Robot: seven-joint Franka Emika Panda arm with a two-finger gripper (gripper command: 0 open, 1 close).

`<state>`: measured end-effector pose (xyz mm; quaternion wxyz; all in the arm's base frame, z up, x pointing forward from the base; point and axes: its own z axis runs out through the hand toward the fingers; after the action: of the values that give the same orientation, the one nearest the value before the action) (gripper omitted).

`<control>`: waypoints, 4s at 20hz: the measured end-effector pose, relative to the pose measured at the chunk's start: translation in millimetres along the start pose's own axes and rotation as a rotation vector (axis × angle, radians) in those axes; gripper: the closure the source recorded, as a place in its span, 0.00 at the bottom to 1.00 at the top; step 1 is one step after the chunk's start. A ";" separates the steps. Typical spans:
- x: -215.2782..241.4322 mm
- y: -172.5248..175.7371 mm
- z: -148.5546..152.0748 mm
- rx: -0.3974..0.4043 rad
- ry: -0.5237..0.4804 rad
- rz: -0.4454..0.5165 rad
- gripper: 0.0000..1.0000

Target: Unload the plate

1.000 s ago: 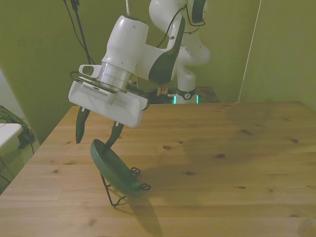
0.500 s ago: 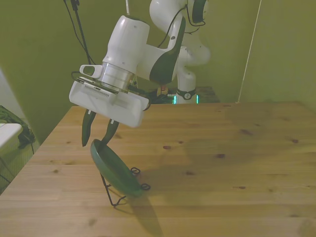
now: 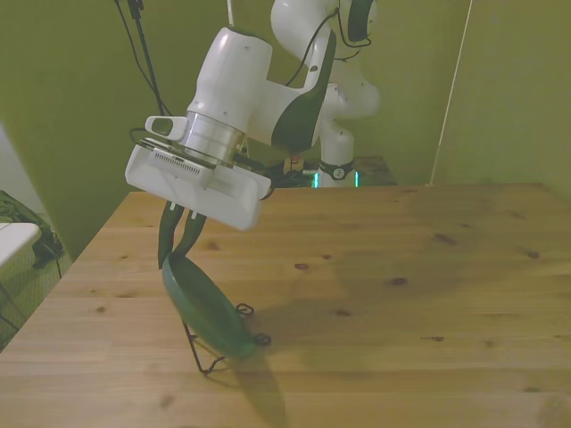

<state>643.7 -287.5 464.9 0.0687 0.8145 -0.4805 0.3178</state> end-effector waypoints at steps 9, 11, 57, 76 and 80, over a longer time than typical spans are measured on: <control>1.3 -6.0 -5.0 0.010 0.008 -0.012 1.00; 3.5 -14.3 -13.0 0.026 0.019 -0.017 1.00; -181.3 -96.2 -16.5 0.115 -0.471 -0.244 0.00; -143.6 -101.5 -76.4 0.148 -0.452 -0.265 0.00; -137.8 -119.5 -141.3 0.191 -0.465 -0.305 0.00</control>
<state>632.3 -63.4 519.1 -0.0731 0.9310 -0.3234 0.1525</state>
